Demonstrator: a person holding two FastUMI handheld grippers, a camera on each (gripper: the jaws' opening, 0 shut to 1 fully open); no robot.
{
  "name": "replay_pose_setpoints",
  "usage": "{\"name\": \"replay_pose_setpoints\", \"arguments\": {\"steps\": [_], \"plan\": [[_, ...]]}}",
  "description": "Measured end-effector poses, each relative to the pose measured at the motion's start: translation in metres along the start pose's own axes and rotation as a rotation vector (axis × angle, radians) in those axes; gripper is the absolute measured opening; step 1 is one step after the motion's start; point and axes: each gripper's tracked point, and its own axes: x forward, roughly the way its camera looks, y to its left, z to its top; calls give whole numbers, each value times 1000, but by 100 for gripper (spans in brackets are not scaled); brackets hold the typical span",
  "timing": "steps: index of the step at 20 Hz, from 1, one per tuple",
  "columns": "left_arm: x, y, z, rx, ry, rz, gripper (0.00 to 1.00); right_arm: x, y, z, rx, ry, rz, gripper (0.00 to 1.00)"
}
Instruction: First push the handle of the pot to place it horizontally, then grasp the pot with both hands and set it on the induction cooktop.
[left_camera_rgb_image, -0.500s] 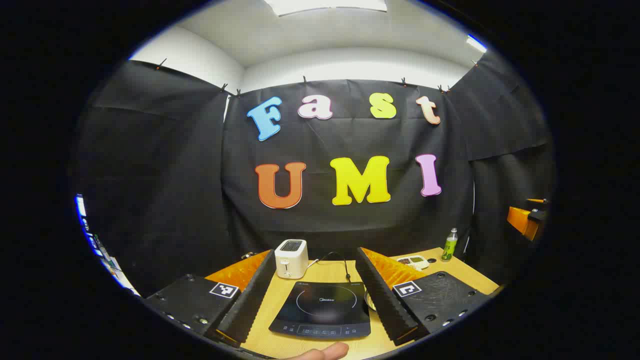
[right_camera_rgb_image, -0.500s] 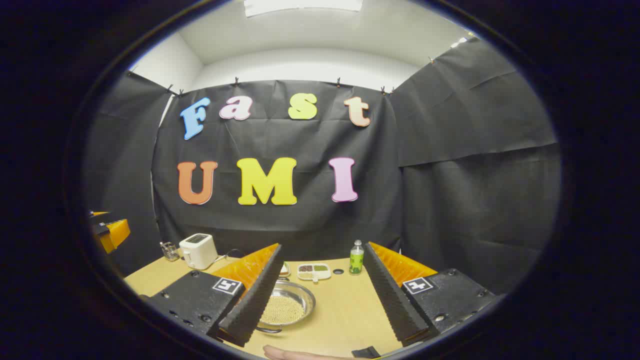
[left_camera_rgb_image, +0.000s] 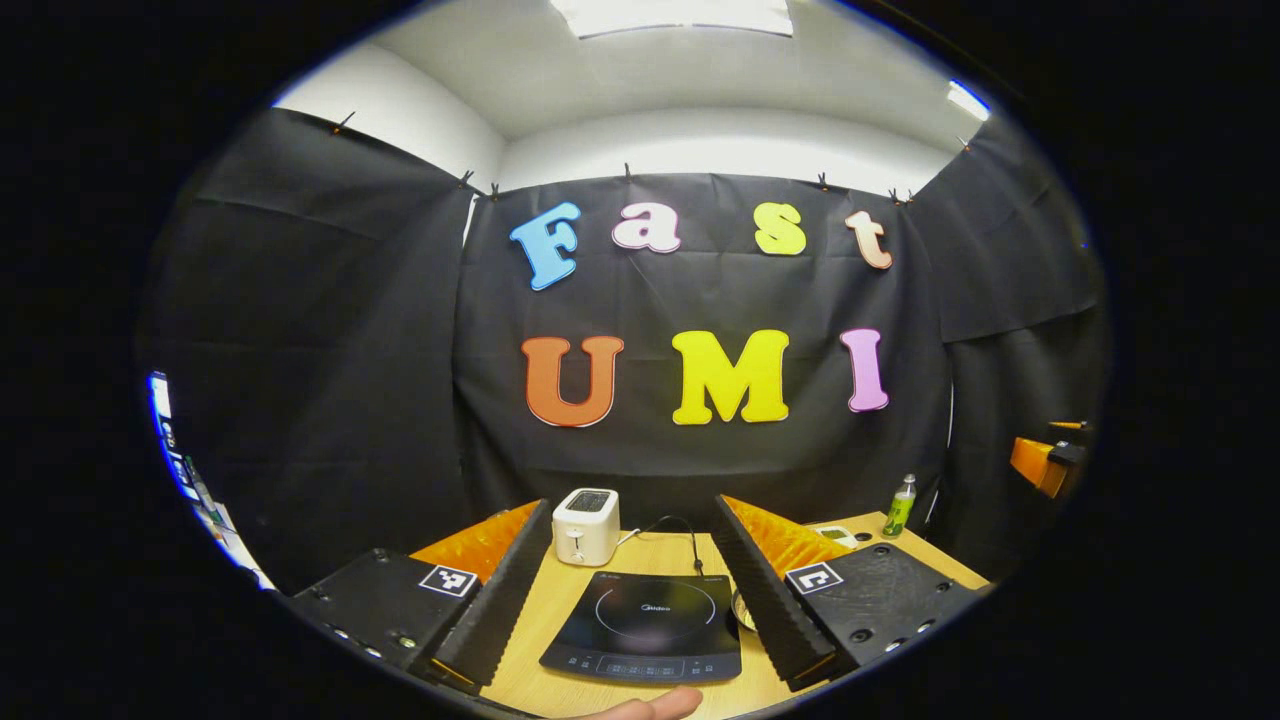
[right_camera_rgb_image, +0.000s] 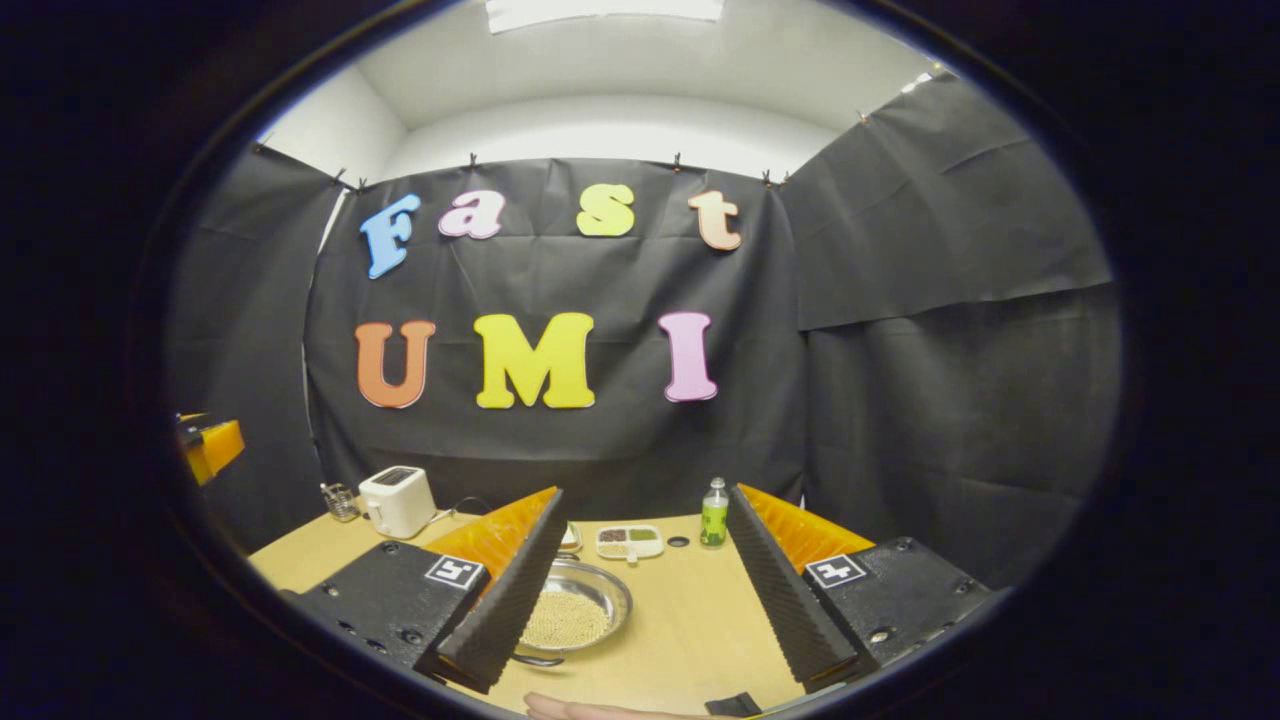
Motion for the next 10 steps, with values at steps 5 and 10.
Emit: {"name": "replay_pose_setpoints", "arguments": {"steps": [5, 10], "plan": [[-3, -6, 0, 4, -11, -28, 96, -4, 0, -1, 4, -6, 13, 99], [-10, -14, -1, -10, -18, -47, 96, -3, 4, 0, -29, -4, 27, 99]]}}
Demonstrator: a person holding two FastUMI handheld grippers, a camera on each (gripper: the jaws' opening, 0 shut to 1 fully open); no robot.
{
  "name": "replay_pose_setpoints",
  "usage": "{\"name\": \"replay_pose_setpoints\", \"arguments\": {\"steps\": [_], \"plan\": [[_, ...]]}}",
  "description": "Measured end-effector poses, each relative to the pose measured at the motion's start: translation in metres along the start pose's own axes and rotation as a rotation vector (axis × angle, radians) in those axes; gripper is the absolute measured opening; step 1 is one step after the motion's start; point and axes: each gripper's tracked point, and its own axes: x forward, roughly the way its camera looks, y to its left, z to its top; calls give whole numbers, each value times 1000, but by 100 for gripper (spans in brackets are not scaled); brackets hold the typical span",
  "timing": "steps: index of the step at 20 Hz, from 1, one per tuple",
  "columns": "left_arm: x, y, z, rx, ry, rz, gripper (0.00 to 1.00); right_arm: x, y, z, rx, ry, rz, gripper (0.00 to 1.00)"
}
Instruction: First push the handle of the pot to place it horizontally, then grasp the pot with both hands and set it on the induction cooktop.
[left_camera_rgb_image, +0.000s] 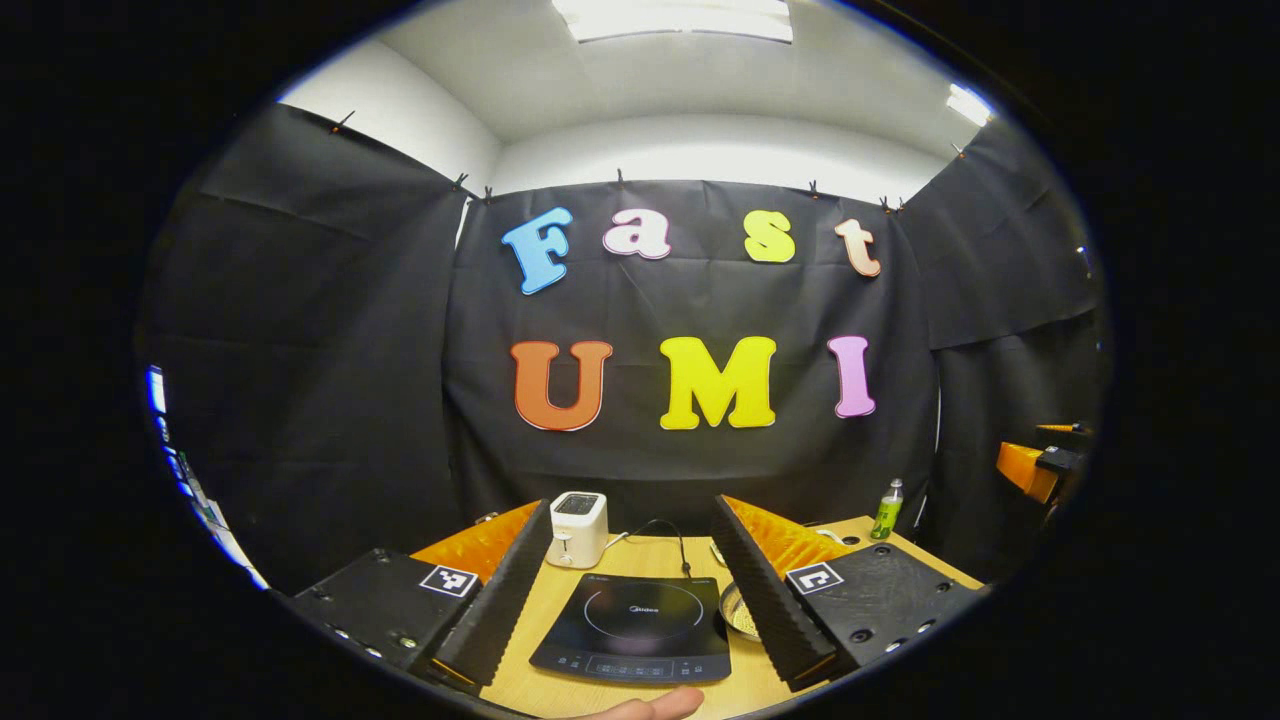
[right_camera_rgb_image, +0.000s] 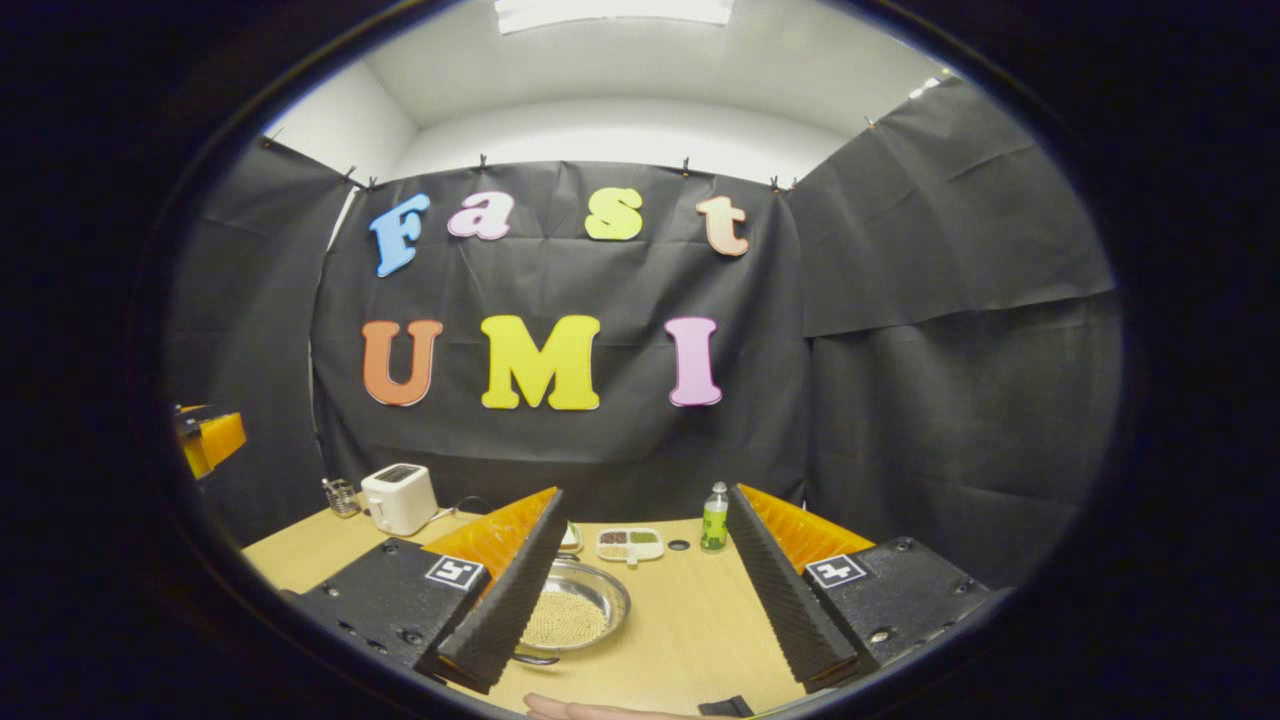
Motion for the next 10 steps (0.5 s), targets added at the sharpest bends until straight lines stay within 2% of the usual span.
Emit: {"name": "replay_pose_setpoints", "arguments": {"steps": [10], "plan": [[-2, 11, -3, 6, -5, -4, 96, -12, 34, 5, 11, 2, 68, 99]]}}
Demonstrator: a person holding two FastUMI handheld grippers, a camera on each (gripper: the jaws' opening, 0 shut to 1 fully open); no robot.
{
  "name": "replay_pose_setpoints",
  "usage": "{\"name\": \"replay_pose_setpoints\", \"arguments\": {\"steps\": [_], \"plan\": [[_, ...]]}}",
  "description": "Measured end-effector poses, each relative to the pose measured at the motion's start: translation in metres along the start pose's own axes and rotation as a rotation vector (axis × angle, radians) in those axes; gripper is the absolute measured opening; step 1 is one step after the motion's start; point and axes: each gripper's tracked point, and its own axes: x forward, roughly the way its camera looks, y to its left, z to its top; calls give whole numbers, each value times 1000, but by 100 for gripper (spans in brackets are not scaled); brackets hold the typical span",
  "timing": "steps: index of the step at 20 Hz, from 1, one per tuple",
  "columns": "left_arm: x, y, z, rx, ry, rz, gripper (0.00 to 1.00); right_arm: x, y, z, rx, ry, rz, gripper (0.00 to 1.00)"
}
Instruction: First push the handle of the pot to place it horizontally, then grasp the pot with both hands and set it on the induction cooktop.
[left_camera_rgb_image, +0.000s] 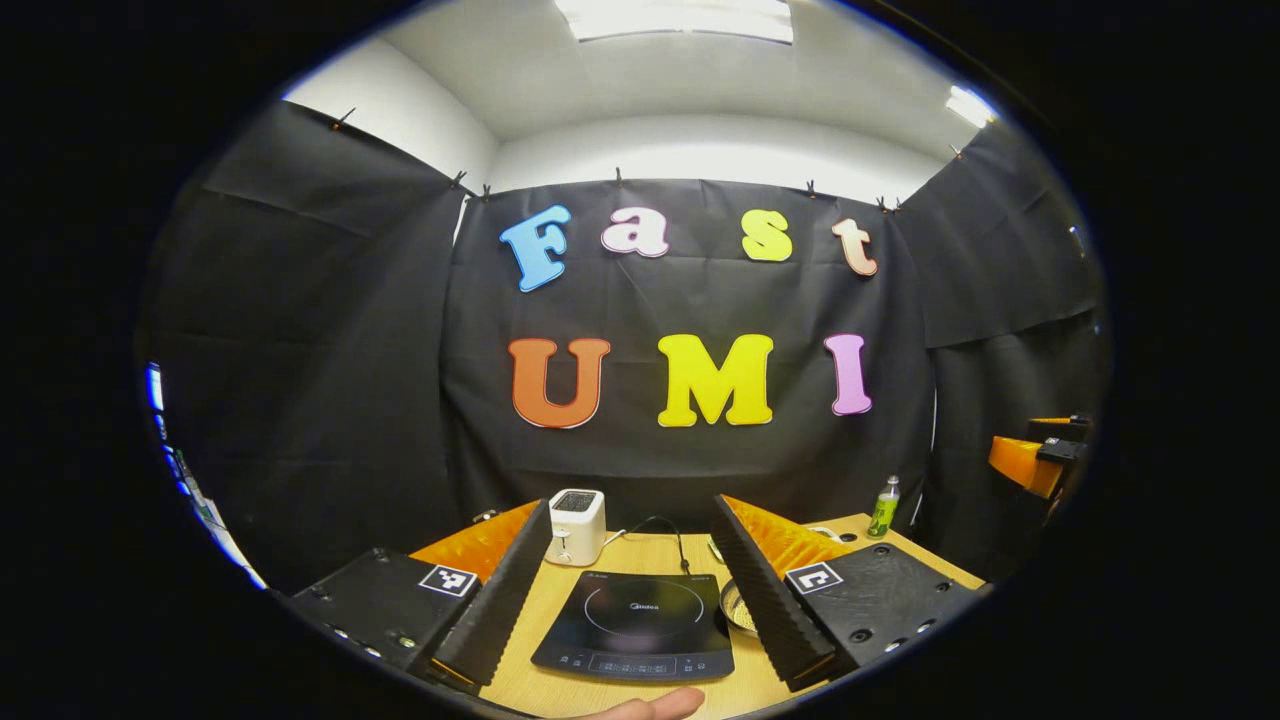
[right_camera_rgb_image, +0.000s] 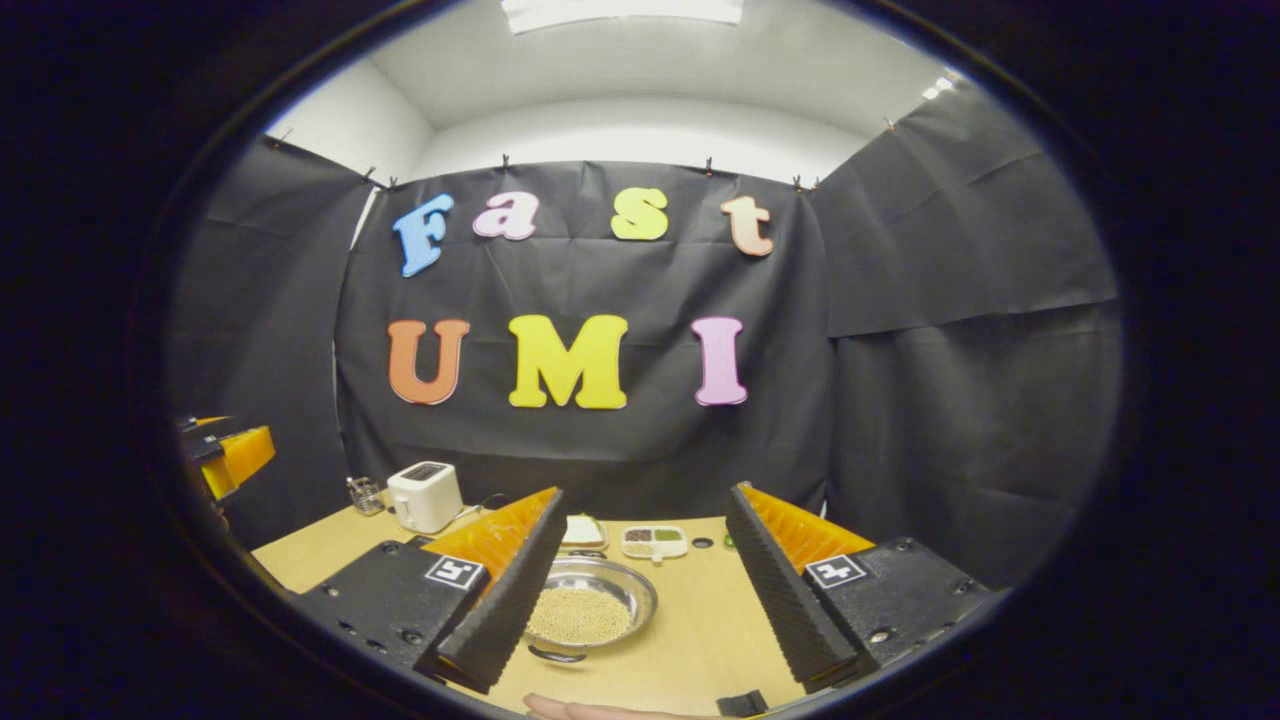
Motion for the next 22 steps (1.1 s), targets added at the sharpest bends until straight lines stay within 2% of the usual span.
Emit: {"name": "replay_pose_setpoints", "arguments": {"steps": [5, 6, 9, 10, 11, 12, 13, 14, 17, 19, 20, 22], "plan": [[-6, -8, 1, 3, -12, -17, 97, 8, 19, -17, -6, 29, 56, 100], [-7, -11, 1, 5, -12, -24, 97, 10, 23, -21, 4, 37, 65, 94], [-10, -17, -1, -3, -15, -37, 97, 16, 34, -40, 9, 95, 98, 84], [-11, -18, -2, -3, -17, -41, 97, 18, 37, -48, -1, 112, 100, 72], [-13, -18, -3, -3, -20, -40, 97, 22, 40, -53, -8, 125, 102, 69], [-16, -17, -3, -3, -21, -39, 97, 25, 46, -60, -17, 140, 115, 56], [-17, -18, -4, -2, -24, -42, 97, 27, 52, -69, -24, 159, 125, 52], [-19, -19, -5, -1, -27, -45, 97, 32, 56, -79, -25, 181, 135, 42], [-22, -15, -4, 10, -41, -43, 97, 42, 78, -111, -17, 269, 194, 23], [-24, -14, -5, 9, -47, -42, 96, 52, 81, -130, -16, 317, 195, 12], [-24, -11, -5, 5, -51, -40, 96, 54, 86, -141, -24, 338, 210, 1], [-25, -7, -6, 5, -56, -39, 96, 65, 94, -161, -42, 380, 218, 4]]}}
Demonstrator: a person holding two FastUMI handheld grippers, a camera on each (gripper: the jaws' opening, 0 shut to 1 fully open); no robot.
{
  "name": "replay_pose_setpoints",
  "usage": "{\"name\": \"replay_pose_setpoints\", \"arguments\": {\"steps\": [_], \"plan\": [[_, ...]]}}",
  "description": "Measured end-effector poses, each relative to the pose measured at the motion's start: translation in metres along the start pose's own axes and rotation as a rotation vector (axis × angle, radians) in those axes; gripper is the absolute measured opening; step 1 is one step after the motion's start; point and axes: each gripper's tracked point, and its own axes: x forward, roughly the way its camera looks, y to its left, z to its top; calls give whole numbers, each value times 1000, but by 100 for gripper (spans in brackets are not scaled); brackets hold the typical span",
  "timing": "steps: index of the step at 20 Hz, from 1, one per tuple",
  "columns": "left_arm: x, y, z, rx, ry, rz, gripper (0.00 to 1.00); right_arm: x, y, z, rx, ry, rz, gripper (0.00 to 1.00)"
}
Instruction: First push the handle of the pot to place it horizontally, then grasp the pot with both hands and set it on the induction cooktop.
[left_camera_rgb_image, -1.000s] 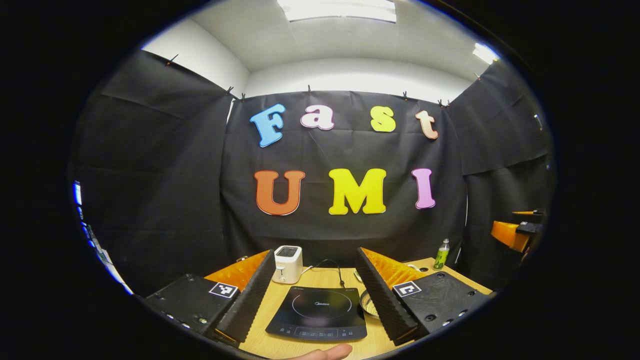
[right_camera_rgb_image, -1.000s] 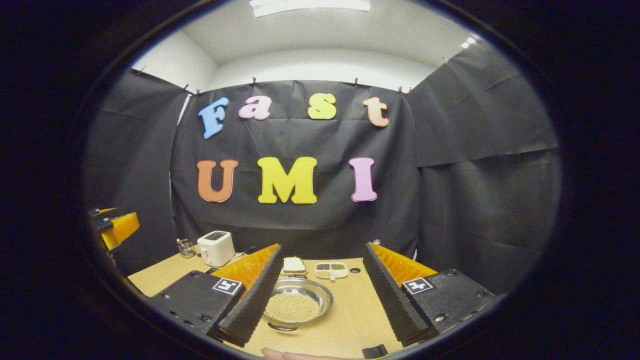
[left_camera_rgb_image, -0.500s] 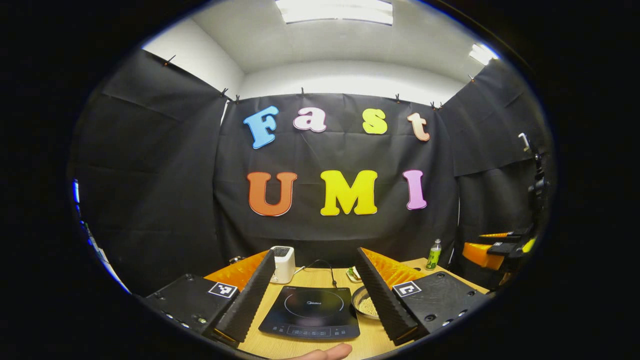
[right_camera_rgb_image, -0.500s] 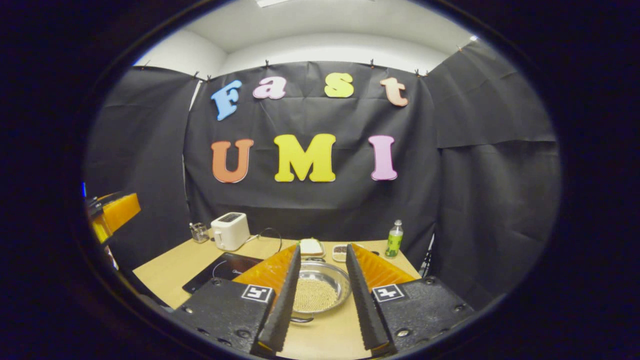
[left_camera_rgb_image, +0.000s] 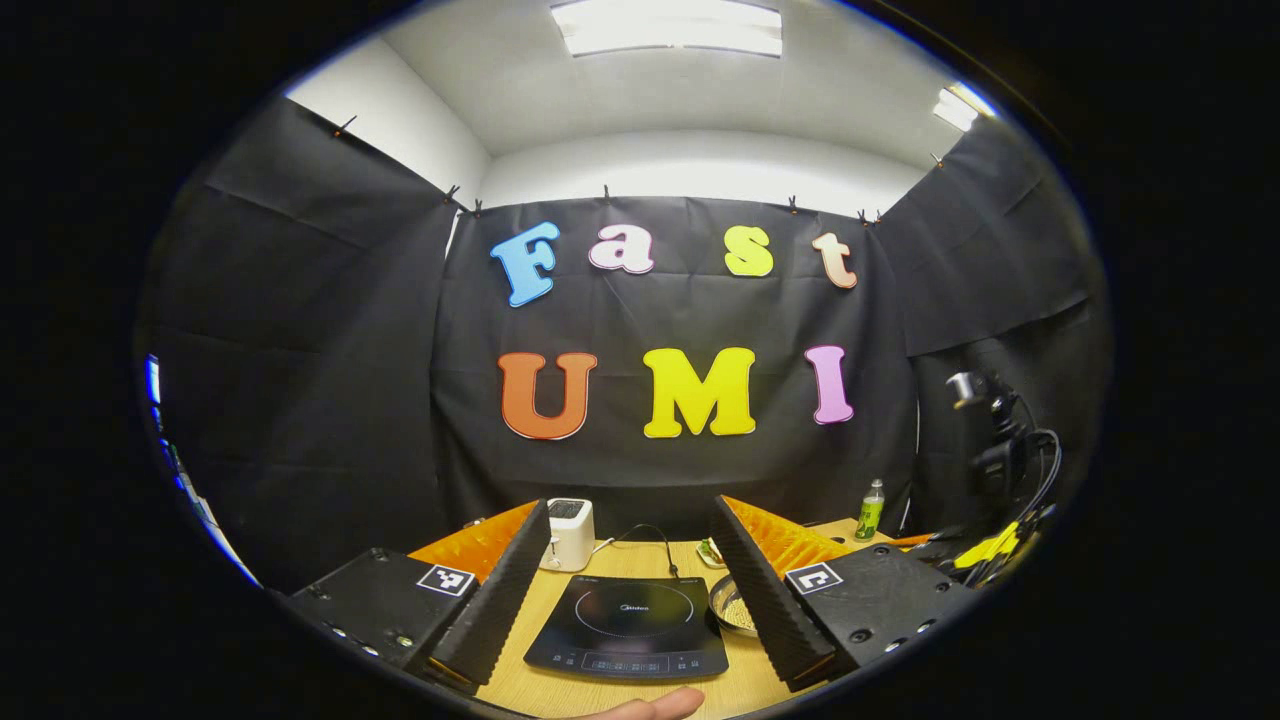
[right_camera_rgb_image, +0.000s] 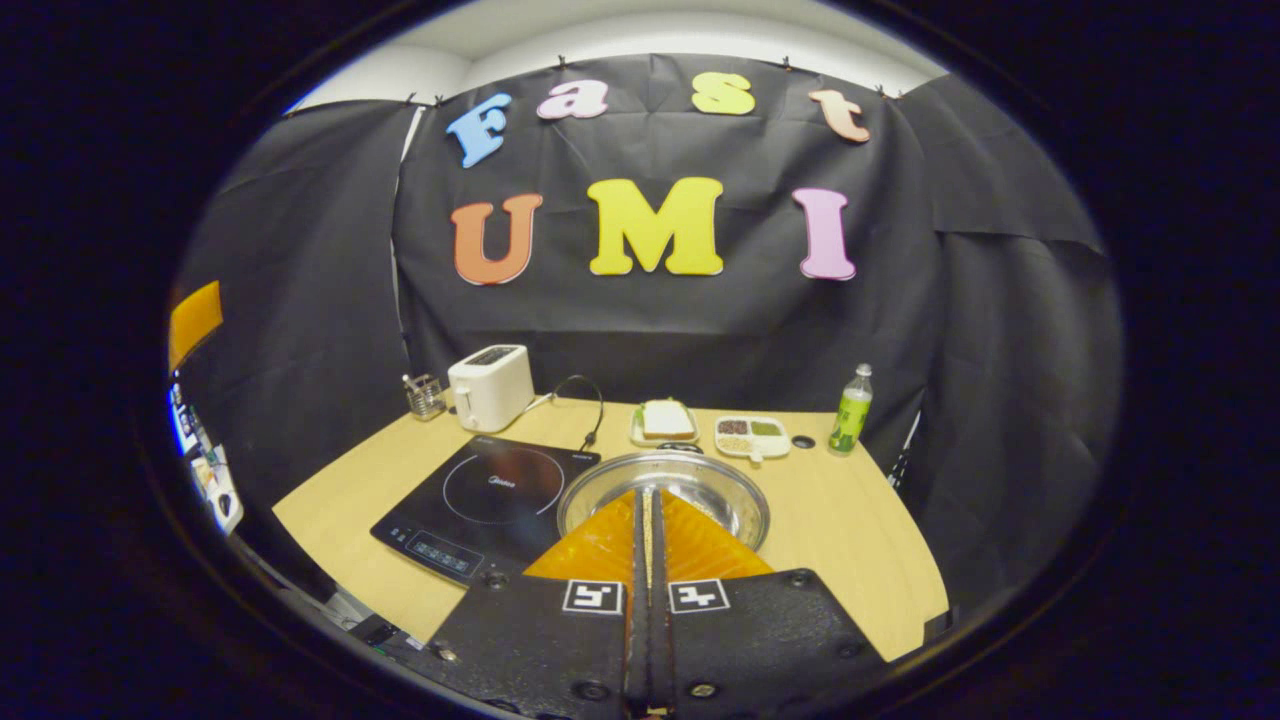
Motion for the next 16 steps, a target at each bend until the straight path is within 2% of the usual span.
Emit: {"name": "replay_pose_setpoints", "arguments": {"steps": [5, 6, 8, 9, 11, 12, 13, 16], "plan": [[0, 23, -14, 31, 9, 33, 97, 44, 7, -43, 18, 155, 19, 1], [1, 27, -15, 26, 10, 39, 96, 51, 8, -52, 34, 189, 27, 4], [0, 35, -20, 13, 16, 48, 97, 63, 16, -70, 63, 255, 61, 4], [-2, 41, -21, 9, 19, 62, 97, 67, 17, -78, 75, 283, 70, 0], [-5, 48, -19, -1, 9, 75, 97, 76, 25, -91, 71, 322, 94, 4], [-5, 51, -21, -8, 10, 78, 97, 80, 27, -97, 63, 338, 101, 0], [-7, 53, -23, -15, 14, 79, 97, 82, 33, -105, 60, 363, 118, 4], [-13, 58, -24, -27, 16, 72, 97, 87, 59, -128, 61, 440, 183, 4]]}}
